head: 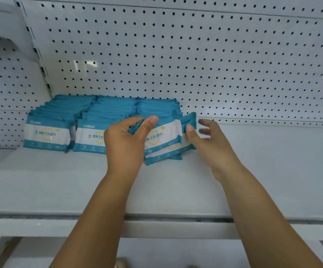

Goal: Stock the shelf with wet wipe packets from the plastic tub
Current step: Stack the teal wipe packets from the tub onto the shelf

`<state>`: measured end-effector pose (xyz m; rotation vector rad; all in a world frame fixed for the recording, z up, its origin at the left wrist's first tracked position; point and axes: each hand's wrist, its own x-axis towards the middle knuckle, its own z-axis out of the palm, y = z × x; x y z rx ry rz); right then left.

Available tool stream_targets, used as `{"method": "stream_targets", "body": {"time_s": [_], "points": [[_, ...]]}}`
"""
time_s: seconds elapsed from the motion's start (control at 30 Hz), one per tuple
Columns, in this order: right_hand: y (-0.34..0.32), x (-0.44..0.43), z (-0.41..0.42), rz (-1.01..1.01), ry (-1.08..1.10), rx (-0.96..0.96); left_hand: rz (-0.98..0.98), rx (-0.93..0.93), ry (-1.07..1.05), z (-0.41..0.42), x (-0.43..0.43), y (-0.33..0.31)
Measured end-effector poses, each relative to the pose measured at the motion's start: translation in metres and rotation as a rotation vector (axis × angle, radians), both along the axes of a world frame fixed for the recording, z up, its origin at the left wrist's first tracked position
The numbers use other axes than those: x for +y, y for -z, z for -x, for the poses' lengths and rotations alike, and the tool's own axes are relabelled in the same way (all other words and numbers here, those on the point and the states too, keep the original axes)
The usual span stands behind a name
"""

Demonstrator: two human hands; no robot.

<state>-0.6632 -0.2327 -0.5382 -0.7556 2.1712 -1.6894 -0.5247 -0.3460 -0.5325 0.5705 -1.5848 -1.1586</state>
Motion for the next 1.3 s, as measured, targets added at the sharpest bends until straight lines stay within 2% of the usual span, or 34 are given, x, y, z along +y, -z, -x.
{"method": "stream_targets", "body": {"time_s": [0.13,0.23,0.4,0.57,0.63,0.73,0.87,1.03,1.3], "points": [[0.004,-0.006,0.011,0.118,-0.096,0.076,-0.061,-0.020,-0.004,0.004,-0.003,0.001],[0.001,-0.001,0.011,0.241,-0.105,0.006,-0.085,-0.005,-0.024,0.004,-0.004,-0.001],[-0.001,0.009,-0.003,0.310,-0.122,-0.060,-0.033,-0.022,-0.028,-0.003,-0.009,0.002],[0.014,0.007,-0.027,0.227,-0.086,-0.122,-0.028,-0.131,-0.010,-0.001,0.003,0.021],[0.013,0.011,-0.032,0.216,-0.125,-0.152,-0.053,-0.141,-0.009,0.000,0.006,0.023],[0.014,0.017,-0.038,0.221,-0.236,-0.089,-0.077,-0.152,0.025,-0.004,0.008,0.023],[0.019,0.018,-0.037,0.288,-0.276,-0.067,-0.142,-0.209,0.139,-0.015,0.004,0.021],[0.022,0.015,-0.034,0.273,-0.224,-0.014,-0.265,-0.216,0.355,-0.029,0.003,0.018],[0.023,0.013,-0.033,0.249,-0.144,-0.062,-0.179,-0.223,0.341,-0.026,0.008,0.019]]}}
